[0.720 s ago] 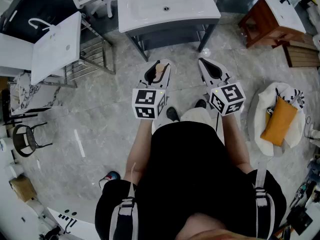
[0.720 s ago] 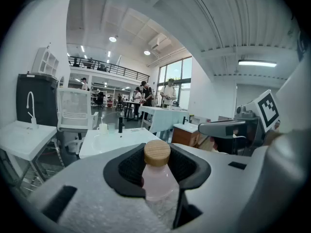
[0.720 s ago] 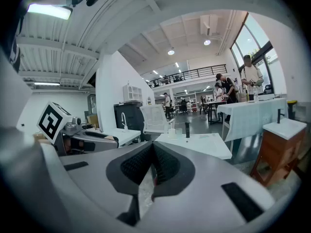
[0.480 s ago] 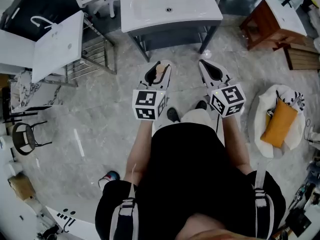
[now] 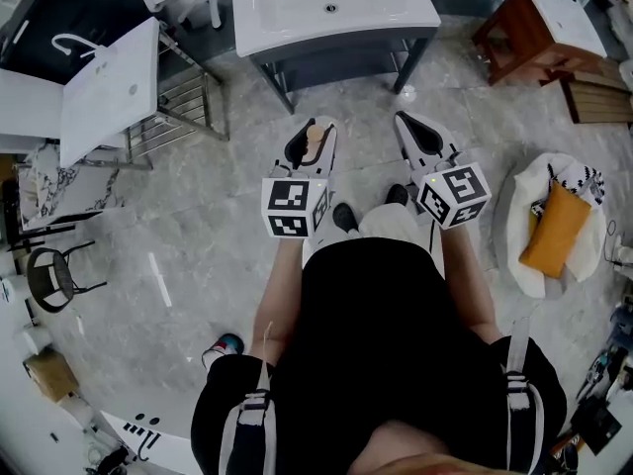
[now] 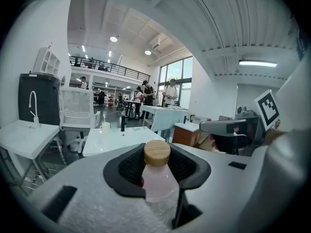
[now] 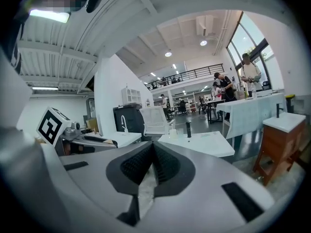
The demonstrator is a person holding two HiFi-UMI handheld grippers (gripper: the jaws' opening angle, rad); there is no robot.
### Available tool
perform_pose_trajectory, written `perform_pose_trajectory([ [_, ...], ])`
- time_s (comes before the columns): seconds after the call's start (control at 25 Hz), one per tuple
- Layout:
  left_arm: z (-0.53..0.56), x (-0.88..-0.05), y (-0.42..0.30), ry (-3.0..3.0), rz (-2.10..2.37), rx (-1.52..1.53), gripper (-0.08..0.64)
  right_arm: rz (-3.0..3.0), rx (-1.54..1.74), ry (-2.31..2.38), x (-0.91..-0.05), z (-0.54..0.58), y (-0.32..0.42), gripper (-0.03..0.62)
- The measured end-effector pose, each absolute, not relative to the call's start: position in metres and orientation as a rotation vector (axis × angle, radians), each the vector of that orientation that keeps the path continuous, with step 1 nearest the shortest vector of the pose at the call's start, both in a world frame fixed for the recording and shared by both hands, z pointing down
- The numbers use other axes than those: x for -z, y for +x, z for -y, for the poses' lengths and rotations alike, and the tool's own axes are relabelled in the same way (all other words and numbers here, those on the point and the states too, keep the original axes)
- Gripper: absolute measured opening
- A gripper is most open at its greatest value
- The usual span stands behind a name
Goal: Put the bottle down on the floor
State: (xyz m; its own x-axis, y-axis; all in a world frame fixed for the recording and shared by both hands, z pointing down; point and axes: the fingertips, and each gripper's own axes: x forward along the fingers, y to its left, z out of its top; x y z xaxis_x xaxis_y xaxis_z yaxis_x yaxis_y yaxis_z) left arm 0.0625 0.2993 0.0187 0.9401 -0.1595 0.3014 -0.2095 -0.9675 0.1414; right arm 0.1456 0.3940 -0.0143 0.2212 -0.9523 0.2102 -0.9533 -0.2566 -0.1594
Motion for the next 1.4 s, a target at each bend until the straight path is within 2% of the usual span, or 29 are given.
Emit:
perform_pose_trajectory([
  [0.28, -0.299, -0.028, 0.076, 2.909, 0.265, -0.449, 0.146, 1.899, -0.487, 2.446, 0.001, -0.397, 0.154, 0.005],
  [0.64, -0.274, -0.027, 0.116, 2.907, 0.328, -0.444, 0.147, 1.916, -0.484, 2.428, -0.002, -0.363, 0.203, 0.005],
  [1.4, -0.207, -0.018, 0.273, 2.866, 0.601, -0.401, 0.147, 2.025, -0.477, 2.288, -0.003, -0.286, 0.381, 0.005],
])
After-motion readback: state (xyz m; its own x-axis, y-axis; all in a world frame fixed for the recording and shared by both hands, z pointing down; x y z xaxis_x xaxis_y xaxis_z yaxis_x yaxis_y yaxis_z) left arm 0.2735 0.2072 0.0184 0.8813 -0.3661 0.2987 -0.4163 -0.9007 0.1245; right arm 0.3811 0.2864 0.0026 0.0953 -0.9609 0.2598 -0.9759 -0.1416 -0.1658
